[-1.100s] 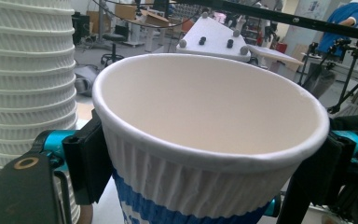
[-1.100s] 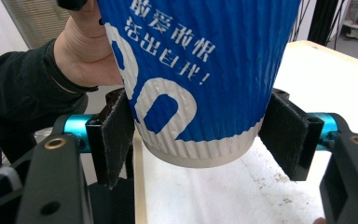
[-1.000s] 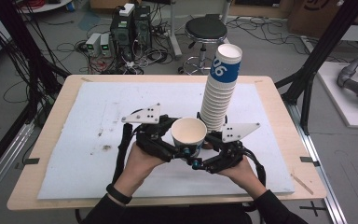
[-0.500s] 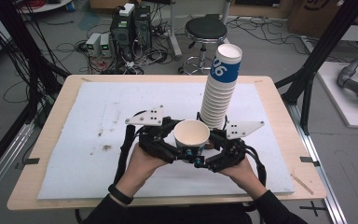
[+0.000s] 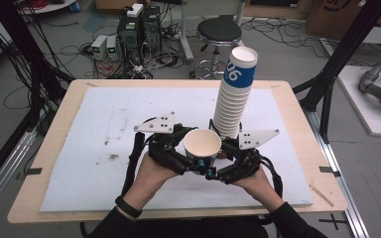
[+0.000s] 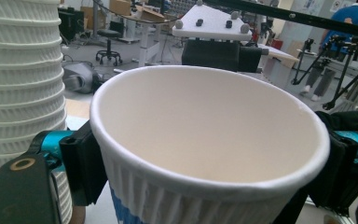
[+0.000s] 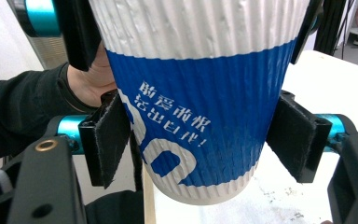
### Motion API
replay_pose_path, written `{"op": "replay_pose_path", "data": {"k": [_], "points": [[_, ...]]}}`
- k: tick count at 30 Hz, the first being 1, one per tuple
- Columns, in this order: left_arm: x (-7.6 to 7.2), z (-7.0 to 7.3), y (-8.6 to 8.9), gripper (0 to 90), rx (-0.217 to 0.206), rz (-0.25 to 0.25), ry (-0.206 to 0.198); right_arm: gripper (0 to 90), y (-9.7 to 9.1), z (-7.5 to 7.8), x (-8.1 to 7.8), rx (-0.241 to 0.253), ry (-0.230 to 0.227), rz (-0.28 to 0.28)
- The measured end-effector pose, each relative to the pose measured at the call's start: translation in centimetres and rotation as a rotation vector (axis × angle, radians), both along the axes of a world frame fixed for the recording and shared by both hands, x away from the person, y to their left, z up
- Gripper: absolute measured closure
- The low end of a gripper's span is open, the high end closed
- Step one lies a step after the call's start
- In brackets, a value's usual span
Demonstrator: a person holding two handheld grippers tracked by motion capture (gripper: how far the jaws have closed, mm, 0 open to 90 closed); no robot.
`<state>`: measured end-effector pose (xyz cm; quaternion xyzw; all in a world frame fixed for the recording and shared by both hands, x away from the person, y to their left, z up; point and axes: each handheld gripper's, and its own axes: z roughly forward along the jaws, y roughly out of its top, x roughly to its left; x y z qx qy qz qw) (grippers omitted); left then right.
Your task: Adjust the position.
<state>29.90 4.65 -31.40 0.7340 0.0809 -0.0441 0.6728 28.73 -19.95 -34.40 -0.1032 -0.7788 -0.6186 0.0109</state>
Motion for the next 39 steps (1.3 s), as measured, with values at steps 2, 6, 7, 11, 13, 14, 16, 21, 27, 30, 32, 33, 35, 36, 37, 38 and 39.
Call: {"op": "replay_pose_path", "data": {"k": [2,6,7,11,13,14,16,21,27,30,32,33,35,36,37,38,39], "points": [[0.0,0.0,0.0,19.7,0.0,0.001,-0.003,26.5,0.0,0.0,0.0,0.001,-0.003,-0.001],[0.0,0.1,0.2,20.6,-0.008,0.001,-0.002,26.1,0.0,0.0,0.0,0.0,-0.011,0.001],[0.0,0.1,0.2,20.7,-0.004,0.006,-0.006,24.9,0.0,0.1,0.0,-0.003,-0.016,0.001],[0.0,0.1,0.5,21.0,-0.003,0.011,-0.007,20.6,-0.5,0.3,-0.1,-0.001,-0.024,-0.01],[0.1,0.2,0.8,21.0,-0.001,0.012,-0.012,20.2,-0.9,0.5,0.0,0.0,-0.03,-0.019],[0.1,0.2,0.9,21.0,0.002,0.014,-0.015,20.1,-1.1,0.6,0.0,-0.001,-0.037,-0.024],[0.1,0.2,1.2,21.0,0.004,0.023,-0.014,19.5,-1.6,0.7,0.1,0.003,-0.043,-0.036],[0.1,0.3,1.9,21.0,0.019,0.038,-0.024,19.5,-2.9,1.0,0.3,0.002,-0.055,-0.066],[0.0,0.5,3.0,21.0,0.023,0.056,-0.037,19.5,-4.2,1.3,0.5,0.006,-0.068,-0.091],[-0.1,0.5,3.6,21.0,0.03,0.064,-0.042,19.5,-4.9,1.4,0.7,0.004,-0.077,-0.113],[-0.1,0.4,4.0,21.0,0.036,0.074,-0.042,19.5,-5.5,1.4,0.8,0.01,-0.074,-0.125],[-0.1,0.4,4.2,21.0,0.037,0.077,-0.044,19.6,-5.9,1.5,0.9,0.011,-0.077,-0.139],[-0.2,0.3,4.6,21.0,0.042,0.08,-0.044,19.5,-6.4,1.6,0.9,0.016,-0.077,-0.152],[-0.2,0.3,4.8,21.0,0.049,0.082,-0.05,19.5,-6.7,1.7,0.9,0.017,-0.086,-0.162],[-0.2,0.2,4.9,21.0,0.048,0.086,-0.047,19.5,-7.0,1.8,0.9,0.018,-0.087,-0.17],[-0.2,0.2,5.1,21.0,0.052,0.092,-0.046,19.5,-7.2,1.8,0.9,0.02,-0.09,-0.172],[-0.2,0.1,5.3,21.0,0.05,0.094,-0.047,19.5,-7.5,1.9,0.9,0.021,-0.091,-0.182]]}}
